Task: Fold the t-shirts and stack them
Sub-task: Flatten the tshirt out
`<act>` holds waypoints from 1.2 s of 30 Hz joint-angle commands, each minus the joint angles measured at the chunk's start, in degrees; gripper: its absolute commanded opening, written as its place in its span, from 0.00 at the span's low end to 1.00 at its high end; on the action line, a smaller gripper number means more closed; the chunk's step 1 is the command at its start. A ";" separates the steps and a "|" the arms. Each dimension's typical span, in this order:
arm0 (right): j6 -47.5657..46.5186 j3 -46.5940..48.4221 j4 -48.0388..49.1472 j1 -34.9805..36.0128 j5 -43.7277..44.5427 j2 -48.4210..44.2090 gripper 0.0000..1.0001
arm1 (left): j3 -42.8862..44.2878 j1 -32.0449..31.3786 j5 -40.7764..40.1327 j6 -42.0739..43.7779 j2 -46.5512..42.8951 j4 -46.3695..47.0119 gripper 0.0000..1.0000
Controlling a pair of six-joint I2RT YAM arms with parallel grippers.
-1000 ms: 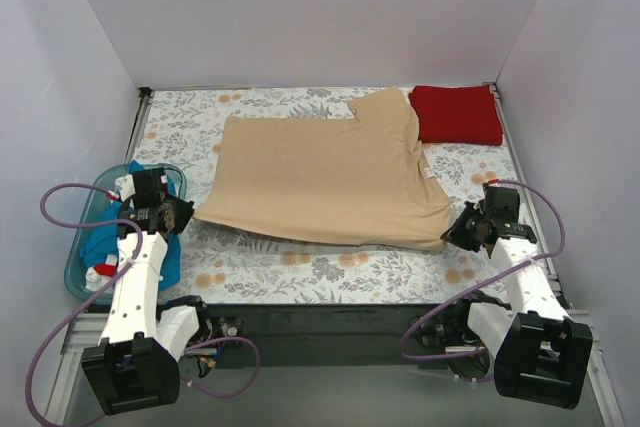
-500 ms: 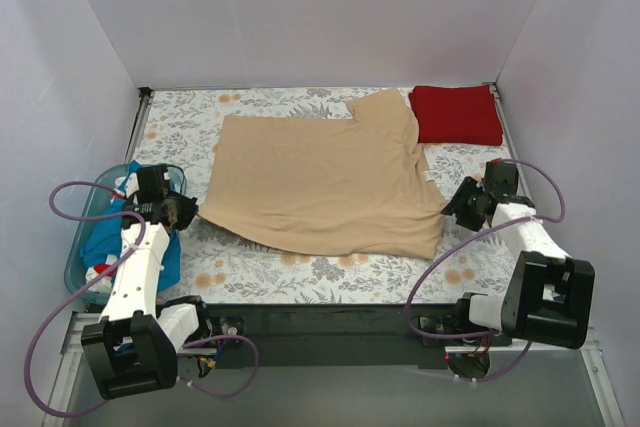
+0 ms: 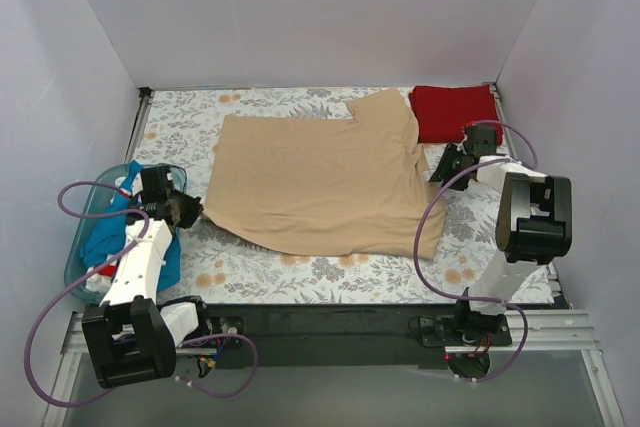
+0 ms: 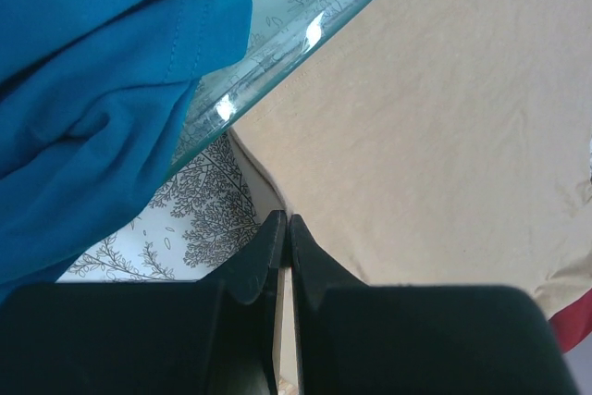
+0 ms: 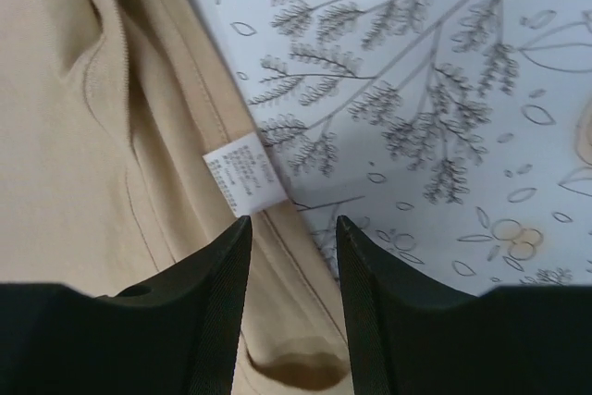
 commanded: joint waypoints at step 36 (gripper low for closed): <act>0.49 -3.02 -14.08 5.57 10.17 -17.86 0.66 | -1.76 0.28 1.08 0.32 2.93 2.95 0.00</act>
